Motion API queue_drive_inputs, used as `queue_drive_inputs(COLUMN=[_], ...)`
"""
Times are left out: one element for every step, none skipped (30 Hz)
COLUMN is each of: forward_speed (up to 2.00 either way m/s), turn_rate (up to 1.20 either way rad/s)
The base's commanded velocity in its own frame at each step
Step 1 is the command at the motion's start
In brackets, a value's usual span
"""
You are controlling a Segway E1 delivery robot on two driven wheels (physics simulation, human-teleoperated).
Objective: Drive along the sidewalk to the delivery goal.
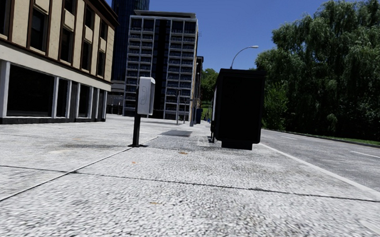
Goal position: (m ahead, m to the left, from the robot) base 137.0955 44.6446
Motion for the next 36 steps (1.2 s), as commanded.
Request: queue_drive_inputs(forward_speed=[0.0, 0.0, 0.0, 0.0, 0.0, 0.0, 0.0, 0.0, 0.0, 0.0, 0.0, 0.0, 0.0, 0.0, 0.0, 1.18, 2.0, 2.0, 2.0, 2.0, 2.0, 2.0, 2.0, 2.0, 2.0, 2.0, 2.0, 2.0, 2.0, 2.0, 2.0, 2.0, 2.0, 2.0, 2.0, 2.0], turn_rate=[0.0, 0.0, 0.0, 0.0, 0.0, 0.0, 0.0, 0.0, 0.0, 0.0, 0.0, 0.0, 0.0, 0.0, 0.0, 0.0, 0.0, 0.0, 0.0, 0.0, 0.0, 0.0, 0.0, 0.36, 0.85, 0.85, 1.2, 1.2, 1.2, 1.2, 1.2, 1.2, 1.2, 1.2, 1.2, 0.01])
